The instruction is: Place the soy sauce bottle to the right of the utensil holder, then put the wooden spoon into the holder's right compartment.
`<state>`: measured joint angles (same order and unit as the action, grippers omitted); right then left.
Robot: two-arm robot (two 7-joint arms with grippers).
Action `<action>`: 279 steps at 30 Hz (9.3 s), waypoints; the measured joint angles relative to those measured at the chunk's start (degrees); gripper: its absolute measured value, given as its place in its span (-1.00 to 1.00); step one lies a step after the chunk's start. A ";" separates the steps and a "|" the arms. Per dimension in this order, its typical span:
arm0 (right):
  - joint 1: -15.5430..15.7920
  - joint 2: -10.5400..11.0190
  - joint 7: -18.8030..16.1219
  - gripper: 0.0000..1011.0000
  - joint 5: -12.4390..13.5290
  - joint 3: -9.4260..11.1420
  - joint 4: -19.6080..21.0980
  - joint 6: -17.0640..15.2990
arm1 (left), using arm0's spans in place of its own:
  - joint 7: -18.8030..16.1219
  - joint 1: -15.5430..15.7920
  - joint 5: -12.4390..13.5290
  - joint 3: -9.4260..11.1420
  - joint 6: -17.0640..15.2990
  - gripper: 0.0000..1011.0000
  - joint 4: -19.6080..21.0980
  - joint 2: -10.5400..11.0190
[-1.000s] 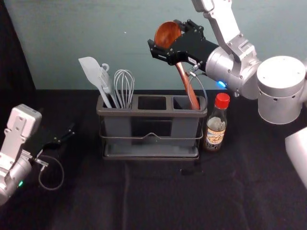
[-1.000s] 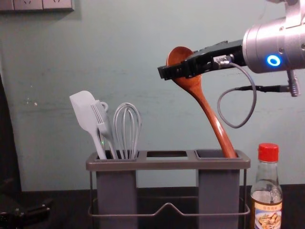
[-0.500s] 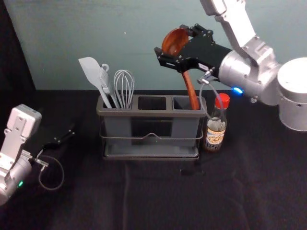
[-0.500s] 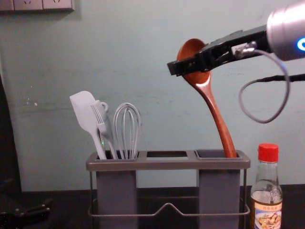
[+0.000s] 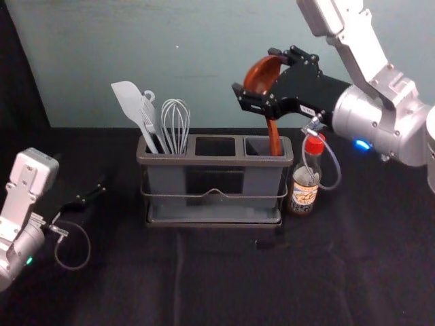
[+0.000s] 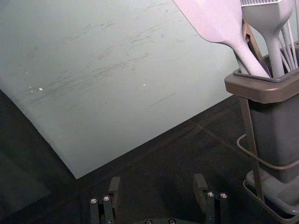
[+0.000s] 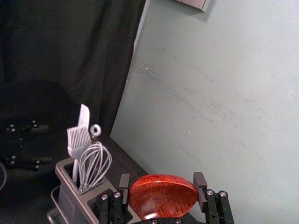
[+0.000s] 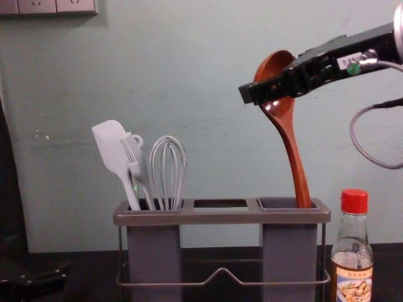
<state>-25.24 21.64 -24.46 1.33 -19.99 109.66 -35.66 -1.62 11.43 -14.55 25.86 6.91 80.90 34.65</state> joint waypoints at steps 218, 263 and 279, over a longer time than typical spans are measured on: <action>37.04 -10.32 21.98 0.98 -3.21 11.70 0.64 20.25 | 0.00 0.00 0.00 0.00 0.00 1.00 0.00 0.00; 37.05 -10.31 22.05 0.98 -3.22 11.70 0.64 20.27 | 0.00 0.00 0.00 0.00 0.00 1.00 0.00 0.00; 37.05 -10.31 22.05 0.98 -3.22 11.70 0.64 20.27 | 0.00 0.00 0.00 0.00 0.00 1.00 0.00 0.00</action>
<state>11.81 11.33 -2.41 -1.89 -8.29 110.30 -15.40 -1.62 11.43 -14.55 25.86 6.91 80.90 34.64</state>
